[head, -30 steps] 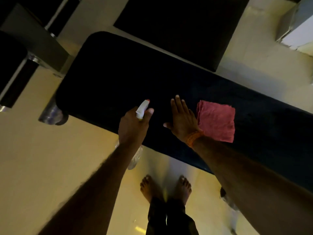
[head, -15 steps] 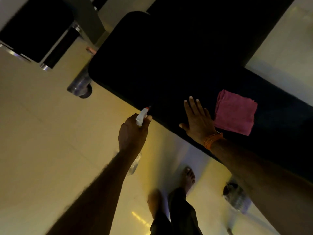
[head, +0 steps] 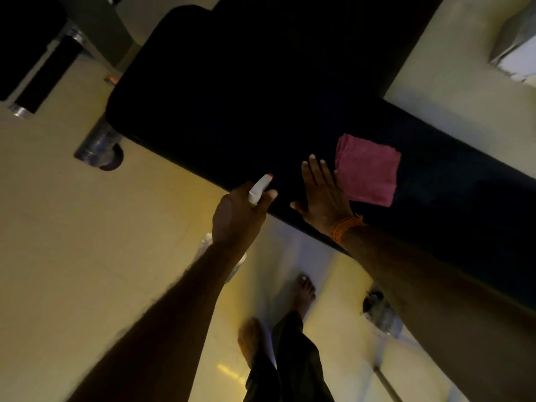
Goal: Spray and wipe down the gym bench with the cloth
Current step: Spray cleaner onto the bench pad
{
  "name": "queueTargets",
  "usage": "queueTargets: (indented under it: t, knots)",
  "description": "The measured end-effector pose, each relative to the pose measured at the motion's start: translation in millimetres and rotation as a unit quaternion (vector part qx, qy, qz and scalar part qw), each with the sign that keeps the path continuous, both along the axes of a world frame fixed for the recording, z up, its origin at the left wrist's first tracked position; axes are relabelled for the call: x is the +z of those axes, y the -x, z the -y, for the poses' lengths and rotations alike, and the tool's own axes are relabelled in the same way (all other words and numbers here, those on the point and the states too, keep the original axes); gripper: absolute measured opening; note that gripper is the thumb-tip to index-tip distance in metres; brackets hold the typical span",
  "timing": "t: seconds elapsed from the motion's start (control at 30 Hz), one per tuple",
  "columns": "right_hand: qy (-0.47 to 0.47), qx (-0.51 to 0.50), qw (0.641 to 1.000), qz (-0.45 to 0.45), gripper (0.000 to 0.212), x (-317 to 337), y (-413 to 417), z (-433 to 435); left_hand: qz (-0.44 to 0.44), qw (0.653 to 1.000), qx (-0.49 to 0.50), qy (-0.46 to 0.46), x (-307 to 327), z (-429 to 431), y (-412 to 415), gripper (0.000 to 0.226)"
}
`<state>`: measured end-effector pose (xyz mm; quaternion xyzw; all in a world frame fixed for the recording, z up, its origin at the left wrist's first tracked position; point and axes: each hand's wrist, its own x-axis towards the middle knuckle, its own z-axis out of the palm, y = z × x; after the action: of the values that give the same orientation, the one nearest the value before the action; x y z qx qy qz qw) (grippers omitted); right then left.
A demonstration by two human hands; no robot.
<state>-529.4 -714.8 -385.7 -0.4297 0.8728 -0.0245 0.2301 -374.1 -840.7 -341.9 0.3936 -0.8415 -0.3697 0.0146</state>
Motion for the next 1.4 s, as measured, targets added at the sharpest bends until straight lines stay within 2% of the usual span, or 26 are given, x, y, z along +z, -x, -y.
queueTargets:
  t: [0.17, 0.4, 0.53, 0.63, 0.73, 0.83, 0.9, 0.97, 1.0, 1.07, 1.13, 1.23, 1.3, 1.4]
  knots:
    - [0.027, -0.047, 0.998, 0.008, 0.095, -3.0, 22.1, -8.1, -0.060, 0.998, -0.028, 0.007, 7.7, -1.6, 56.7, 0.041]
    - [0.038, -0.057, 0.997, 0.024, 0.094, -10.2, 62.0, -5.7, -0.084, 0.996, -0.034, 0.011, 14.4, 2.2, 128.9, 0.042]
    - [0.031, -0.045, 0.998, 0.026, 0.101, -14.5, 82.3, 0.9, -0.027, 0.999, -0.019, 0.018, 13.9, 10.2, 161.1, 0.052]
    - [0.026, -0.034, 0.999, 0.026, 0.112, -17.3, 95.1, 4.4, -0.039, 0.999, -0.009, -0.009, 15.6, 17.1, 178.8, 0.047]
    - [0.012, -0.032, 0.999, 0.040, 0.116, -18.1, 100.7, 5.3, -0.035, 0.999, -0.033, 0.002, 17.3, 24.1, 190.6, 0.045]
    - [0.014, -0.040, 0.997, 0.064, 0.106, -12.5, 103.2, 1.7, -0.092, 0.994, -0.002, -0.055, 20.8, 25.3, 200.5, 0.039]
    - [0.059, -0.092, 0.993, 0.040, 0.095, -4.4, 103.6, -5.3, -0.144, 0.984, 0.008, -0.103, 24.7, 23.0, 207.4, 0.028]
    - [0.094, -0.212, 0.973, -0.011, 0.087, 4.1, 103.1, -14.5, -0.187, 0.971, 0.013, -0.147, 30.5, 22.2, 213.5, 0.017]
    - [0.098, -0.294, 0.950, -0.026, 0.085, 8.1, 103.5, -19.9, -0.203, 0.966, 0.006, -0.161, 33.4, 22.0, 217.3, 0.016]
    - [0.075, -0.461, 0.884, -0.017, 0.088, 13.8, 106.1, -29.5, -0.225, 0.957, -0.006, -0.182, 37.2, 20.0, 225.2, 0.020]
    - [0.038, -0.573, 0.819, 0.020, 0.090, 15.0, 108.1, -36.4, -0.238, 0.949, -0.021, -0.207, 41.8, 14.9, 232.3, 0.021]
    - [0.034, -0.626, 0.774, 0.090, 0.076, 7.9, 106.4, -41.8, -0.248, 0.940, -0.056, -0.229, 43.4, 7.4, 241.1, 0.009]
    - [0.060, -0.643, 0.755, 0.116, 0.065, 2.9, 107.6, -43.2, -0.246, 0.938, -0.071, -0.232, 41.0, 4.9, 245.1, 0.025]
    - [0.132, -0.635, 0.746, 0.152, 0.039, -0.3, 110.1, -47.9, -0.244, 0.939, -0.082, -0.227, 34.2, 0.4, 248.6, 0.020]
